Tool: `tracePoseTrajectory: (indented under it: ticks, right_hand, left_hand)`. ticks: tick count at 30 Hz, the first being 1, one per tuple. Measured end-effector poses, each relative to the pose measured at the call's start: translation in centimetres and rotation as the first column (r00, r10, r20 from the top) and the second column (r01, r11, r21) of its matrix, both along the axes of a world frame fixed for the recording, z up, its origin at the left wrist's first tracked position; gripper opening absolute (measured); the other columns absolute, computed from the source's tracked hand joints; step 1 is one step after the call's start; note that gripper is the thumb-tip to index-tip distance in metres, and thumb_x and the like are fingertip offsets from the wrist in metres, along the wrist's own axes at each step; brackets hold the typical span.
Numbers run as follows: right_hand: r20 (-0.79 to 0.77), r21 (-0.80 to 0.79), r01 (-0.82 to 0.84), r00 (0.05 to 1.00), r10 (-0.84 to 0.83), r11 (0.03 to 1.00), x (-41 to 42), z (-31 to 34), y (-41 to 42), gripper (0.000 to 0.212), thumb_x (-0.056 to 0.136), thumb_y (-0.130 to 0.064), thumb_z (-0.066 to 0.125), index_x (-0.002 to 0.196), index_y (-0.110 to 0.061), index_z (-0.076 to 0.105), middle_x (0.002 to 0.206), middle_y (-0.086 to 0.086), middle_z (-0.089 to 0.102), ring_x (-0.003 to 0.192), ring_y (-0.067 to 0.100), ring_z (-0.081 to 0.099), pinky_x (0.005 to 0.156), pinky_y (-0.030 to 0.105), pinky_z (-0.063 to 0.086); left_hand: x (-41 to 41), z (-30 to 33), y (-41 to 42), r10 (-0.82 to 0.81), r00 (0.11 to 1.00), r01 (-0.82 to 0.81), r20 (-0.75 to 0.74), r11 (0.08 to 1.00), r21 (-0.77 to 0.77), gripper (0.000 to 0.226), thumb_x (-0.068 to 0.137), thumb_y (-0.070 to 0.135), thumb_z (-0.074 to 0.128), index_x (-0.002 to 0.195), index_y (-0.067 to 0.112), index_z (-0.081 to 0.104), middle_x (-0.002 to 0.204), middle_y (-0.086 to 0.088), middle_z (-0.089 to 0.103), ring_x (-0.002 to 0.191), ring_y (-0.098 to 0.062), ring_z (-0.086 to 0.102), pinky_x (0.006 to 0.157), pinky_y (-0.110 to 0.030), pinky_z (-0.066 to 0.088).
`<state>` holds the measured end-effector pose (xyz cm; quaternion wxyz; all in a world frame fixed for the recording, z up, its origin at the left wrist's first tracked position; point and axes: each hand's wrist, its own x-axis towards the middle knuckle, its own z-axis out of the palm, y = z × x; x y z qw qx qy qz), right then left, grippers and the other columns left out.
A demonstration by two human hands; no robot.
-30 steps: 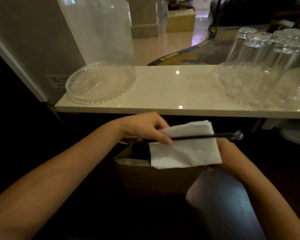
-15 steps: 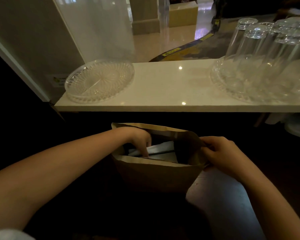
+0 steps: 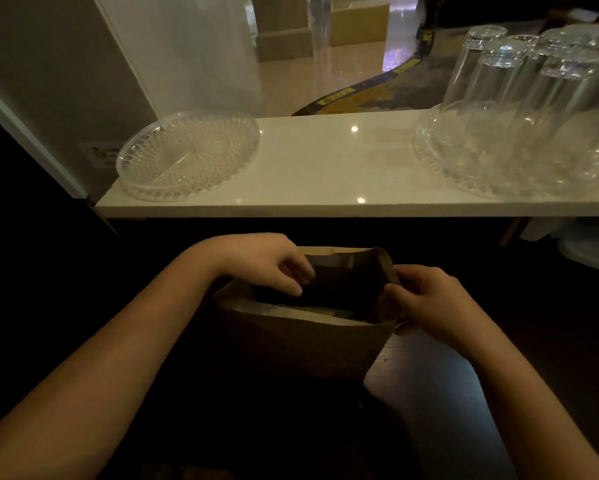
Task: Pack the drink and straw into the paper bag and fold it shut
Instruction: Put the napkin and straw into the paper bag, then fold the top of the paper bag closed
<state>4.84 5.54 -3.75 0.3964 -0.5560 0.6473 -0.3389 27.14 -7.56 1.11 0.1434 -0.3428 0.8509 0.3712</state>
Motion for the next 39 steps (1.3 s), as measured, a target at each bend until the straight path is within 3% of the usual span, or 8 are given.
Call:
tracePoseTrajectory:
  ticks: [2,4,7,12,16,22,33,39]
  right_hand:
    - [0.008,-0.005,0.008,1.000,-0.008,1.000,0.2,-0.1,-0.2,0.024,0.091,-0.016,0.051,0.113,-0.024,0.058,0.082,-0.009,0.061,0.062,-0.003,0.066,0.045,0.010,0.050]
    - [0.010,-0.020,0.012,1.000,-0.011,1.000,0.4,-0.1,-0.2,0.026,0.091,-0.018,0.051,0.115,-0.022,0.057,0.083,-0.008,0.062,0.059,-0.003,0.065,0.044,0.009,0.049]
    - [0.008,-0.045,0.018,1.000,-0.018,0.999,0.6,-0.1,-0.1,0.026,0.090,-0.024,0.052,0.116,-0.022,0.058,0.086,-0.004,0.065,0.057,0.001,0.064,0.046,0.012,0.050]
    - [0.193,-0.111,0.050,0.981,-0.027,0.993,0.6,-1.1,1.7,0.039,0.078,-0.055,0.038,0.106,-0.037,0.058,0.093,-0.012,0.065,0.074,-0.002,0.066,0.054,0.013,0.053]
    - [0.263,-0.089,0.011,0.965,0.013,0.996,0.4,-4.8,4.0,0.024,0.082,-0.037,0.045,0.103,-0.044,0.055,0.100,-0.030,0.067,0.097,-0.015,0.057,0.075,0.006,0.049]
    - [0.163,0.031,-0.095,0.983,0.089,0.995,2.5,-11.2,5.2,0.069,0.073,-0.005,0.070,0.106,-0.060,0.045,0.110,-0.036,0.059,0.108,-0.012,0.051,0.084,-0.002,0.040]
    - [-0.186,-0.111,0.170,0.964,-0.189,0.979,3.9,-12.3,-0.3,0.024,0.072,-0.010,0.074,0.096,-0.011,0.069,0.122,0.007,0.040,0.120,0.023,0.029,0.094,0.025,0.027]
    - [0.047,-0.104,0.202,0.979,-0.198,0.974,3.9,-11.7,-1.0,0.051,0.070,-0.007,0.075,0.111,-0.017,0.046,0.116,0.002,0.050,0.115,0.022,0.047,0.096,0.039,0.045]
  left_hand:
    - [2.3,1.3,1.4,0.197,0.907,-0.190,-0.371,0.980,0.054,0.031,0.082,0.030,0.062,0.113,0.031,0.062,0.107,0.011,0.071,0.098,-0.002,0.065,0.084,-0.014,0.050]
    - [4.9,0.4,3.2,0.400,0.531,-0.488,-0.747,0.865,0.116,0.021,0.084,0.028,0.055,0.102,0.032,0.065,0.097,0.011,0.073,0.093,-0.008,0.068,0.078,-0.015,0.052]
    - [9.0,-3.5,5.7,0.592,0.103,-0.701,-0.799,0.613,0.364,0.021,0.087,0.027,0.051,0.105,0.032,0.061,0.104,0.006,0.070,0.104,-0.012,0.063,0.085,-0.024,0.052]
    - [11.9,-9.9,8.5,0.749,0.417,-0.739,-0.515,0.609,0.289,0.056,0.070,0.018,0.072,0.111,0.046,0.046,0.121,0.019,0.048,0.113,0.004,0.044,0.090,-0.017,0.035]
    - [10.8,-13.2,9.1,0.757,0.535,-0.732,-0.375,0.637,0.241,0.061,0.070,0.016,0.077,0.116,0.041,0.045,0.114,0.024,0.048,0.113,-0.003,0.043,0.092,-0.019,0.033]
    - [8.7,-15.2,8.6,0.808,0.392,-0.774,-0.439,0.548,0.316,0.044,0.072,0.007,0.074,0.092,0.041,0.054,0.094,0.022,0.058,0.092,0.003,0.055,0.074,-0.011,0.042]
    - [8.1,-16.4,5.8,0.804,0.324,-0.833,-0.498,0.493,0.253,0.057,0.072,0.014,0.076,0.123,0.013,0.052,0.134,0.009,0.035,0.115,-0.013,0.043,0.089,-0.029,0.043]
    - [8.0,-15.6,5.1,0.781,0.319,-0.806,-0.537,0.522,0.279,0.080,0.066,0.013,0.081,0.124,0.031,0.029,0.117,0.008,0.048,0.110,-0.013,0.046,0.085,-0.030,0.043]
